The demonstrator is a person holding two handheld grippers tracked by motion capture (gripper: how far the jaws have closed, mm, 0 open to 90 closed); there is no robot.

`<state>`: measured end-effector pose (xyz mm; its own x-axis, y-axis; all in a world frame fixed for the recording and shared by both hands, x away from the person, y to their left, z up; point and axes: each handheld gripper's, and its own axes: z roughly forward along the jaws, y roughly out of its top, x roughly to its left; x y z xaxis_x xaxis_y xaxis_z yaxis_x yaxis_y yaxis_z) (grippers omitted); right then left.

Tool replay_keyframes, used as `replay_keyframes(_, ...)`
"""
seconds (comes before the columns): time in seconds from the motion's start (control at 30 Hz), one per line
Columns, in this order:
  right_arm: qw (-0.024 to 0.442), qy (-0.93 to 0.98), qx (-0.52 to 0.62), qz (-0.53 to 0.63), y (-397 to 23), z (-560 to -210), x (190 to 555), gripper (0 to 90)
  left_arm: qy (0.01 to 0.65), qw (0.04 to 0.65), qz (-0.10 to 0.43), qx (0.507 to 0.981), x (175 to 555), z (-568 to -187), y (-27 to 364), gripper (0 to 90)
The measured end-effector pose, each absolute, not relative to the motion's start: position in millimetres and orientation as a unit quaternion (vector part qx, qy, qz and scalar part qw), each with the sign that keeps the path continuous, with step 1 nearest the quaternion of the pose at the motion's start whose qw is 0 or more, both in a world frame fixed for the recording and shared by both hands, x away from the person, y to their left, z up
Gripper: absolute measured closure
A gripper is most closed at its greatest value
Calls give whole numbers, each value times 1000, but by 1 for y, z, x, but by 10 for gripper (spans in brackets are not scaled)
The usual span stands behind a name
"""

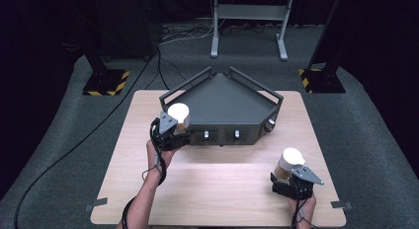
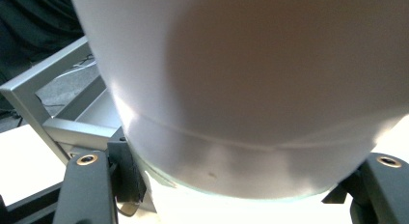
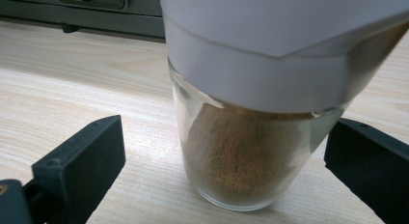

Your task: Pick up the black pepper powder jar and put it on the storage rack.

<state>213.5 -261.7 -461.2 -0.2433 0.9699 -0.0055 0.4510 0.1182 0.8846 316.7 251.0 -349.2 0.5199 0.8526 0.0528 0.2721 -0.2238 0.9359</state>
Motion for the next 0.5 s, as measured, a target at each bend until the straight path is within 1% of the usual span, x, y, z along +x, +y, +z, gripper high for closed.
replay_keyframes(0.5,319,677,526,405,-262,-461,214,0,382,482,306,726,336,-331,247,309)
